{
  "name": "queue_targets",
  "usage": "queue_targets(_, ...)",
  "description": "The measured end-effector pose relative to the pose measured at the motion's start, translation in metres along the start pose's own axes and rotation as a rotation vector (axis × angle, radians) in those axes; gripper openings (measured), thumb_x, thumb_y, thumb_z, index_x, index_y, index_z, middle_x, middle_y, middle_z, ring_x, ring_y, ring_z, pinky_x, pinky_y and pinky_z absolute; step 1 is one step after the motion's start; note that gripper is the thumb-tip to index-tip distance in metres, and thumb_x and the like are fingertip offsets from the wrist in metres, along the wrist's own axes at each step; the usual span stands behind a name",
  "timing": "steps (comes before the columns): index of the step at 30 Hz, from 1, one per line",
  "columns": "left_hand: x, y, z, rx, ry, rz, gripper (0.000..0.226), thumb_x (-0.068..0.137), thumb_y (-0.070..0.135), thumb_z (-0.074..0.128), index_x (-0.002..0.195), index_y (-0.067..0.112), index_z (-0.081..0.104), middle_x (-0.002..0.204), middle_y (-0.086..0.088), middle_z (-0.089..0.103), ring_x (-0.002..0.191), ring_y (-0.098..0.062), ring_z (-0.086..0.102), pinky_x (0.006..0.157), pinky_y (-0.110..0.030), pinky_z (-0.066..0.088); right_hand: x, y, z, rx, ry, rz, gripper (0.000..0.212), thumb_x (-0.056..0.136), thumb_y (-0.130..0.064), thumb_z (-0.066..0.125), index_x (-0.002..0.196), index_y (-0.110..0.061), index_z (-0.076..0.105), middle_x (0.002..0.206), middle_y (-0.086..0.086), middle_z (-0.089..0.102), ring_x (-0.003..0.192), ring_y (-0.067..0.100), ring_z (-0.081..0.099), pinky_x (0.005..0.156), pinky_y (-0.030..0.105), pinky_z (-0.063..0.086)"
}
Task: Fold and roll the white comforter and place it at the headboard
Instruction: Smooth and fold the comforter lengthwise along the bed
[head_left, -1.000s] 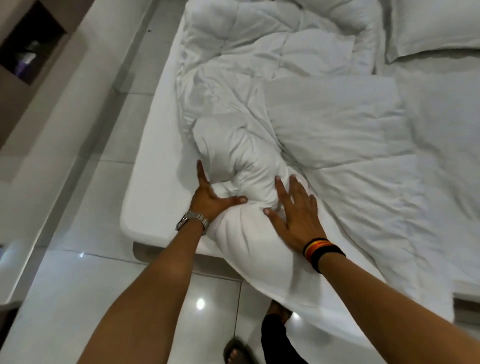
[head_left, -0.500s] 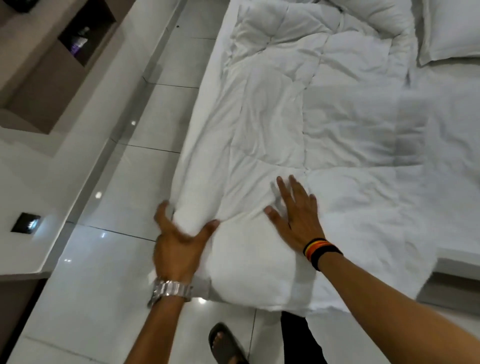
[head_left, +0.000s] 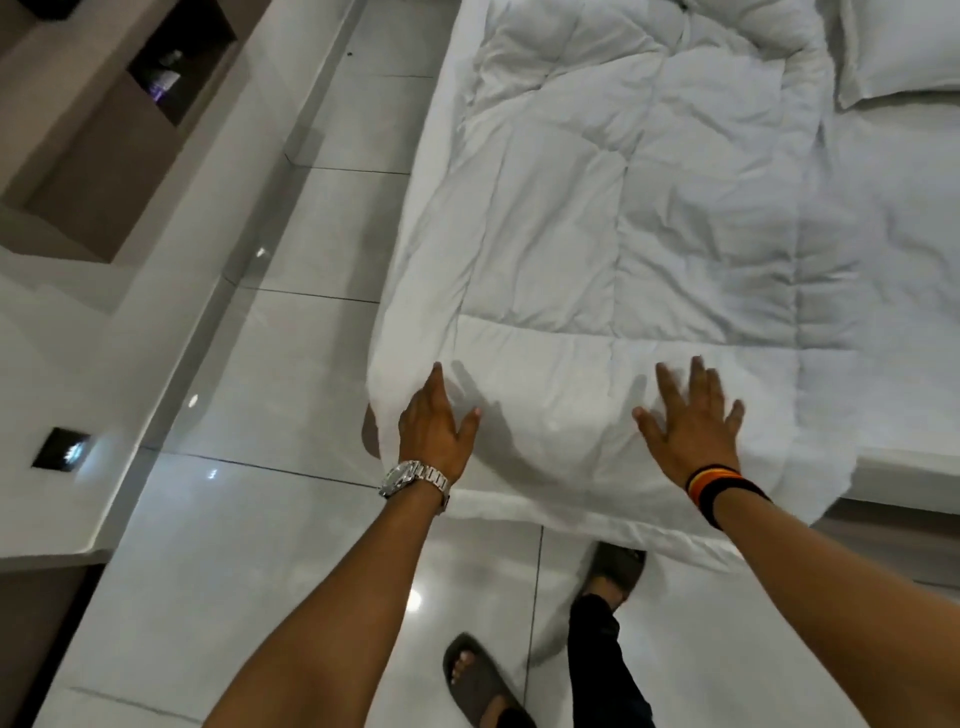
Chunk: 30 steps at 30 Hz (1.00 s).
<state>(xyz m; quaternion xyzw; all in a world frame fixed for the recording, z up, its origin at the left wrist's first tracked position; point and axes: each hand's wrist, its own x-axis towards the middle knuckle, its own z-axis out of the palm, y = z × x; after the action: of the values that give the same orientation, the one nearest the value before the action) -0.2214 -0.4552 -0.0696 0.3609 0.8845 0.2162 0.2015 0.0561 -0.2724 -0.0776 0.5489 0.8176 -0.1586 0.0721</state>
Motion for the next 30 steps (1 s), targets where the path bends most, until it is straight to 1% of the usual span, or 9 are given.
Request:
queue_targets(3, 0.017, 0.036, 0.029, 0.065, -0.068, 0.165, 0.078, 0.105, 0.051, 0.044, 0.166, 0.018, 0.009, 0.173, -0.009, 0.015, 0.159, -0.03, 0.014, 0.127, -0.047, 0.013, 0.015, 0.041, -0.012, 0.06, 0.018, 0.144, 0.074, 0.107, -0.059, 0.036, 0.17, -0.034, 0.005, 0.176, 0.012, -0.018, 0.163, 0.035, -0.013, 0.126, 0.07, 0.002)
queue_targets(10, 0.062, 0.166, 0.131, 0.12, -0.14, 0.427, 0.072, 0.107, 0.05, 0.037, 0.167, 0.02, 0.01, 0.174, -0.006, 0.0, 0.16, -0.024, -0.005, 0.128, -0.045, -0.001, 0.07, 0.13, -0.033, 0.191, 0.048, 0.404, 0.092, 0.096, -0.077, 0.043, 0.165, -0.048, -0.01, 0.172, 0.018, -0.028, 0.161, 0.043, -0.016, 0.12, 0.079, 0.005)
queue_targets(12, 0.074, 0.194, 0.157, 0.142, -0.14, 0.463, 0.072, 0.107, 0.05, 0.039, 0.167, 0.02, 0.012, 0.174, -0.007, 0.0, 0.16, -0.026, -0.006, 0.128, -0.047, -0.002, 0.084, 0.144, -0.035, 0.291, 0.049, 0.468, 0.104, 0.086, -0.085, 0.05, 0.163, -0.053, -0.012, 0.174, 0.024, -0.01, 0.16, 0.049, 0.003, 0.119, 0.076, 0.016)
queue_targets(15, 0.087, 0.225, 0.19, 0.215, -0.117, 0.516, 0.073, 0.106, 0.051, 0.04, 0.167, 0.02, 0.012, 0.174, -0.008, -0.002, 0.16, -0.027, -0.007, 0.128, -0.05, -0.003, 0.104, 0.163, -0.043, 0.465, 0.026, 0.426, 0.112, 0.079, -0.081, 0.066, 0.162, -0.057, -0.006, 0.148, 0.025, 0.05, 0.13, 0.048, 0.055, 0.102, 0.054, 0.048)
queue_targets(17, 0.088, 0.236, 0.204, 0.257, -0.102, 0.506, 0.073, 0.106, 0.052, 0.039, 0.167, 0.021, 0.013, 0.174, -0.008, -0.001, 0.16, -0.028, -0.007, 0.127, -0.053, -0.003, 0.107, 0.178, -0.048, 0.56, 0.061, 0.322, 0.102, 0.078, -0.076, 0.072, 0.159, -0.062, 0.011, 0.129, 0.013, 0.069, 0.113, 0.04, 0.067, 0.084, 0.039, 0.05)
queue_targets(19, 0.085, 0.247, 0.214, 0.269, -0.124, 0.506, 0.072, 0.106, 0.053, 0.037, 0.167, 0.022, 0.013, 0.174, -0.008, -0.002, 0.16, -0.027, -0.007, 0.127, -0.053, -0.003, 0.101, 0.203, -0.051, 0.583, 0.144, 0.279, 0.087, 0.076, -0.08, 0.072, 0.149, -0.073, 0.024, 0.124, 0.0, 0.076, 0.11, 0.03, 0.071, 0.08, 0.032, 0.047)
queue_targets(25, 0.079, 0.251, 0.223, 0.3, -0.289, 0.64, 0.072, 0.107, 0.055, 0.03, 0.167, 0.02, 0.012, 0.174, -0.008, -0.002, 0.16, -0.025, -0.006, 0.128, -0.049, 0.004, 0.084, 0.244, -0.046, 0.373, 0.102, 0.476, 0.098, 0.079, -0.081, 0.064, 0.162, -0.053, 0.021, 0.138, 0.016, 0.055, 0.126, 0.042, 0.057, 0.097, 0.051, 0.049)
queue_targets(27, 0.083, 0.242, 0.212, 0.263, -0.321, 0.634, 0.07, 0.108, 0.051, 0.034, 0.166, 0.019, 0.012, 0.174, -0.008, -0.002, 0.16, -0.024, -0.006, 0.127, -0.049, 0.008, 0.091, 0.222, -0.047, 0.288, 0.177, 0.425, 0.095, 0.089, -0.072, 0.062, 0.167, -0.036, 0.023, 0.162, 0.024, 0.033, 0.148, 0.044, 0.036, 0.115, 0.062, 0.035)
queue_targets(30, 0.101, 0.213, 0.174, 0.21, -0.197, 0.624, 0.068, 0.107, 0.049, 0.036, 0.166, 0.017, 0.02, 0.174, -0.008, 0.006, 0.161, -0.026, 0.0, 0.128, -0.05, 0.008, 0.105, 0.149, -0.051, 0.258, 0.3, 0.252, 0.085, 0.098, -0.065, 0.048, 0.169, -0.026, 0.022, 0.175, 0.021, 0.01, 0.161, 0.04, 0.013, 0.124, 0.067, 0.013)
